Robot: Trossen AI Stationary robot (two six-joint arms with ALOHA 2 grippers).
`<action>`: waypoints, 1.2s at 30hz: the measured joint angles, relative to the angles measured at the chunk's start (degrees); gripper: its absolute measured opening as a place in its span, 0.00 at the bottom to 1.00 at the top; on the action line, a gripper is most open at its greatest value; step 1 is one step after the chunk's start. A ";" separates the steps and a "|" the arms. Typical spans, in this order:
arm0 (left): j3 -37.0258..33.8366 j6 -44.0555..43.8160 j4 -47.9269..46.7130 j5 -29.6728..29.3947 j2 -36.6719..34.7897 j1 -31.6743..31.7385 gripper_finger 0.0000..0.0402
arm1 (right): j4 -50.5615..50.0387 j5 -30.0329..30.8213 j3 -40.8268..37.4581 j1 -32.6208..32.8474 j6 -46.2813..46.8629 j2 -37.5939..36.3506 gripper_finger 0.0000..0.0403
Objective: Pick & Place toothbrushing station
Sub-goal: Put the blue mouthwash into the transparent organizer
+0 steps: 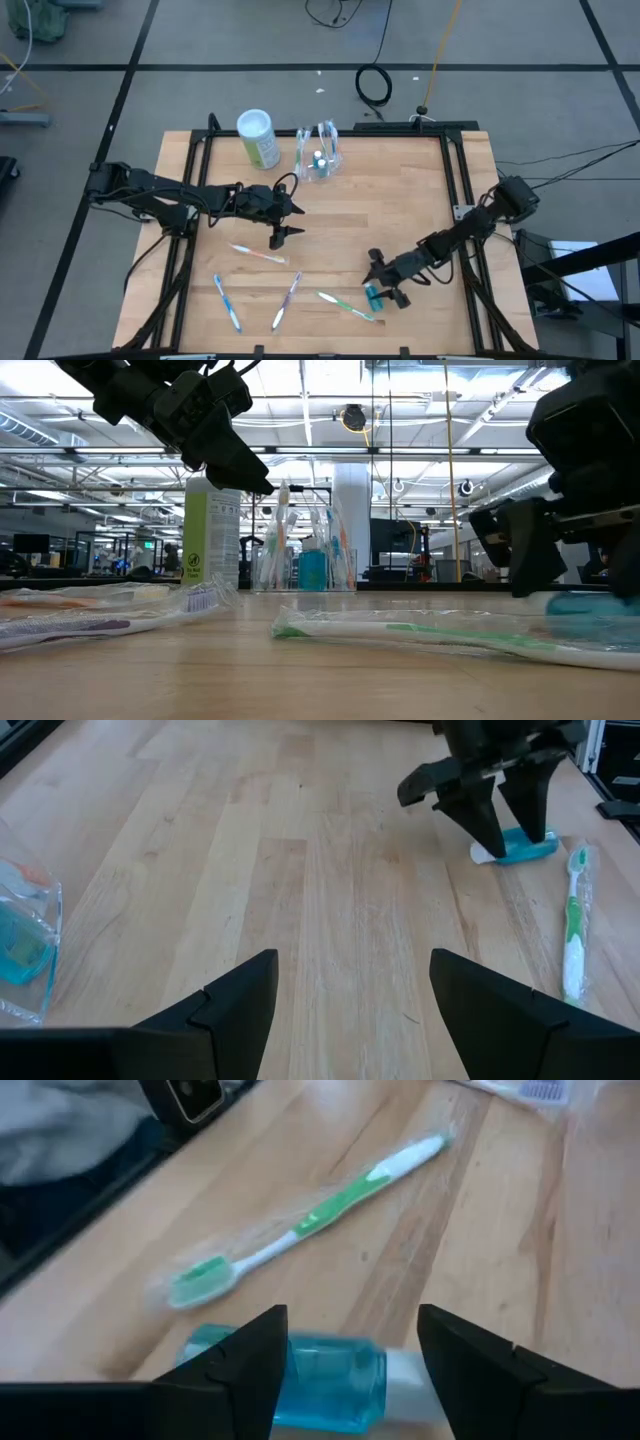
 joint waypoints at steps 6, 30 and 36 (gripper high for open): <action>0.00 0.01 -0.02 0.00 0.00 0.00 0.66 | -0.26 7.95 0.58 -0.68 -7.98 2.31 0.55; 0.00 -0.18 0.04 0.02 0.02 0.00 0.66 | -23.30 15.39 0.35 -9.82 30.58 -21.26 0.55; 0.00 -0.25 0.07 0.02 0.02 0.00 0.66 | -28.65 15.35 0.33 -10.61 40.88 -18.40 0.56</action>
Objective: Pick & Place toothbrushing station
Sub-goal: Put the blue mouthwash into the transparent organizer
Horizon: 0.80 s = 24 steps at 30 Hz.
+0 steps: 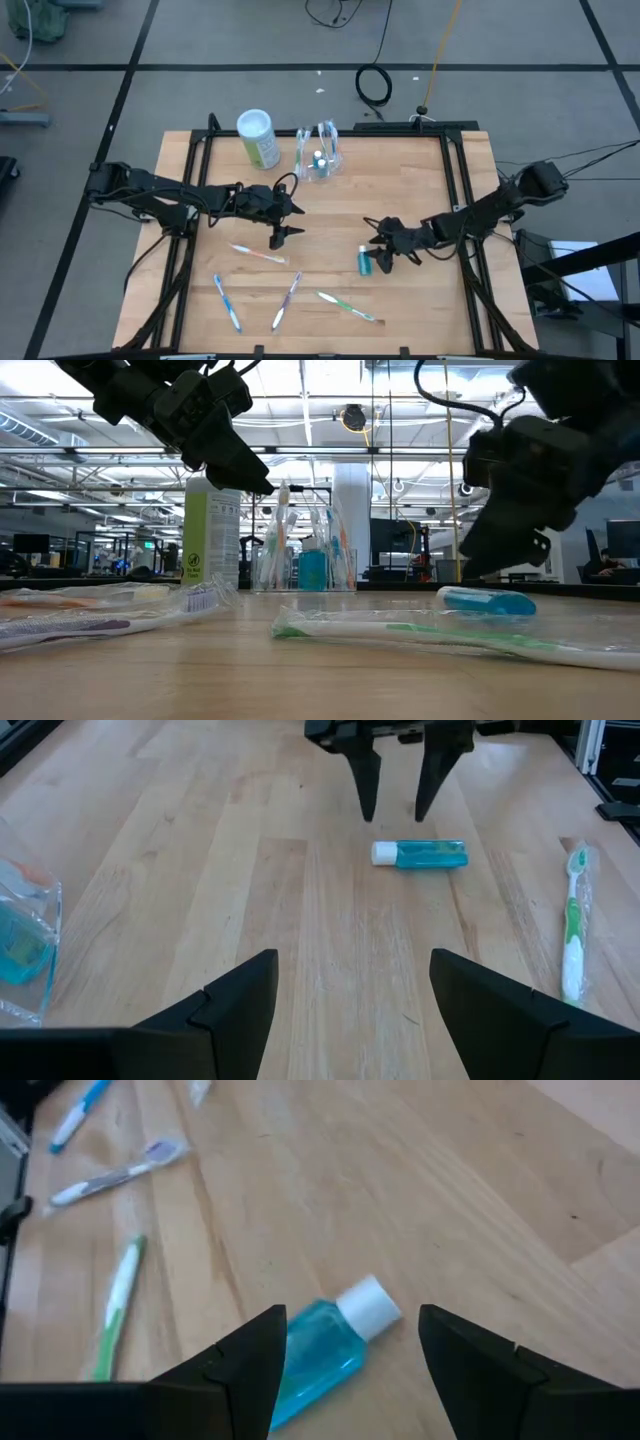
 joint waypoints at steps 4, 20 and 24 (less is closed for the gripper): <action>0.00 -0.01 0.20 0.00 0.00 0.00 0.66 | 3.73 -0.04 0.09 -0.70 0.02 3.48 0.59; 0.01 0.14 0.31 0.00 0.00 -0.01 0.66 | 8.25 -4.31 0.15 -3.47 2.89 10.03 0.66; 0.01 0.14 0.31 0.00 0.00 0.00 0.66 | 7.88 -4.17 0.15 -3.47 3.34 10.05 0.57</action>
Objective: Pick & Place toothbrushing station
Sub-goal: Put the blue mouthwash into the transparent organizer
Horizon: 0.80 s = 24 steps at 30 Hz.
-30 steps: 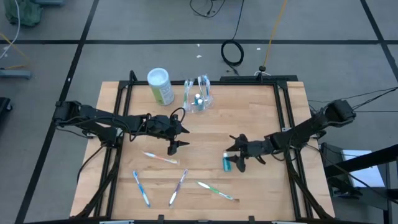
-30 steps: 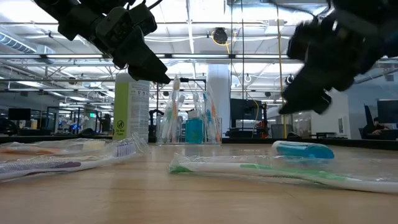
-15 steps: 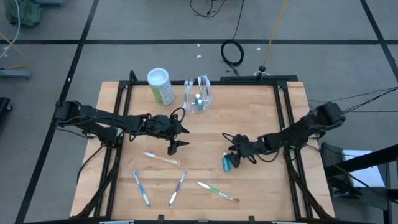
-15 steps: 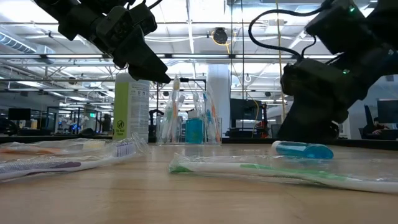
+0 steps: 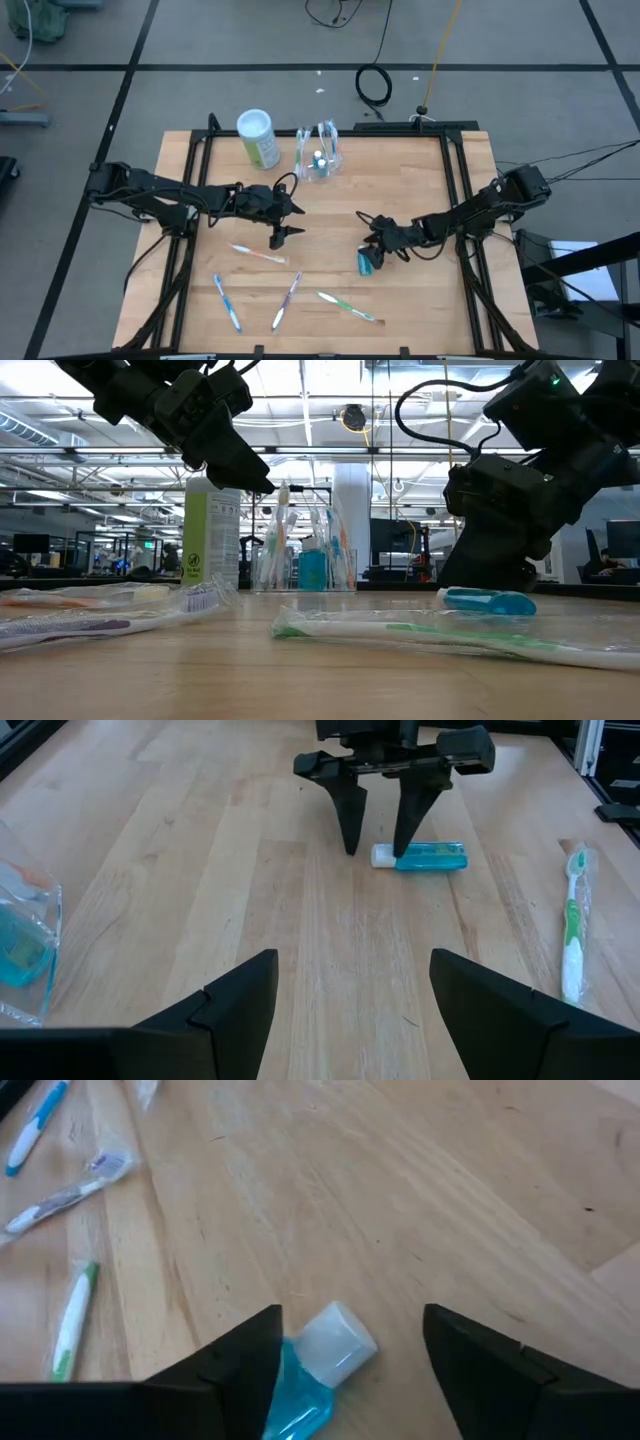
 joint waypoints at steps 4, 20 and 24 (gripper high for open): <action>-0.01 -0.02 0.00 0.00 0.00 -0.01 0.66 | -0.09 -0.42 -0.02 0.03 2.75 0.04 0.46; -0.01 -0.07 0.00 0.00 0.00 0.00 0.66 | 2.17 -1.92 -0.20 0.18 -2.72 0.19 0.15; -0.01 -0.07 0.00 0.00 0.00 -0.01 0.66 | 3.06 -7.30 -0.20 -0.59 -12.52 0.15 0.10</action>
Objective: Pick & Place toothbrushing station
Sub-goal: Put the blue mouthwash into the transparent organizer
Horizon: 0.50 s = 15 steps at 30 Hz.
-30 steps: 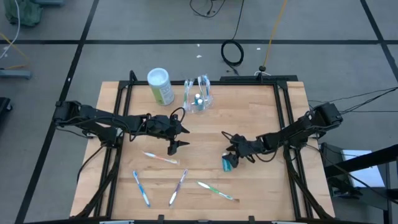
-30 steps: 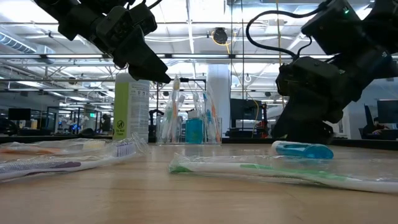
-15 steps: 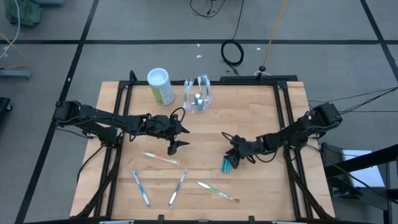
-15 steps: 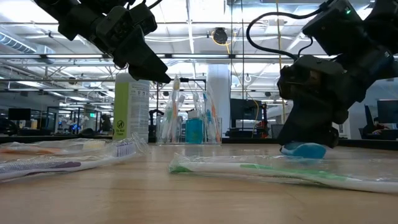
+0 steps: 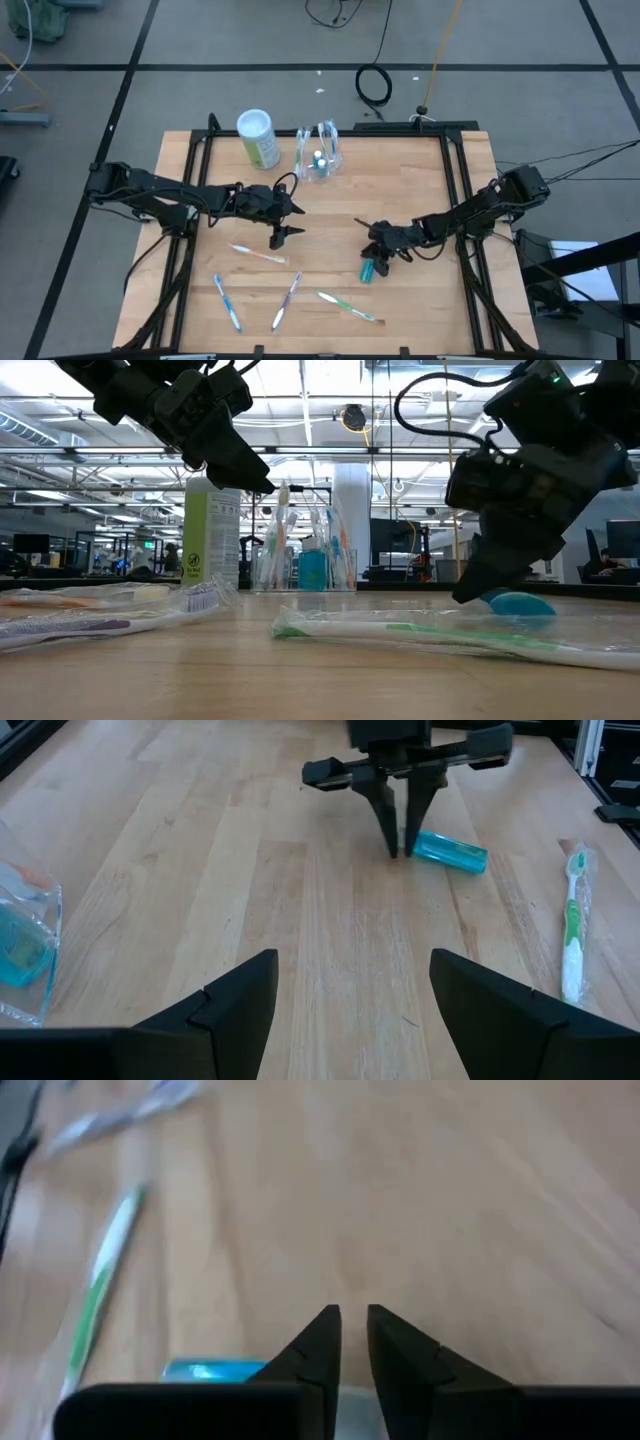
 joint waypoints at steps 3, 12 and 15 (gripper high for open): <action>0.00 0.00 0.00 0.00 0.00 -0.01 0.66 | 0.34 -2.57 0.00 -0.53 -10.78 -0.86 0.11; 0.01 0.26 -0.01 0.00 0.00 0.01 0.66 | -3.97 -3.90 0.04 -3.98 -32.14 -9.48 0.33; 0.00 0.33 -0.02 0.00 0.00 0.01 0.66 | -10.50 -6.45 0.09 -5.04 -37.15 -12.87 0.41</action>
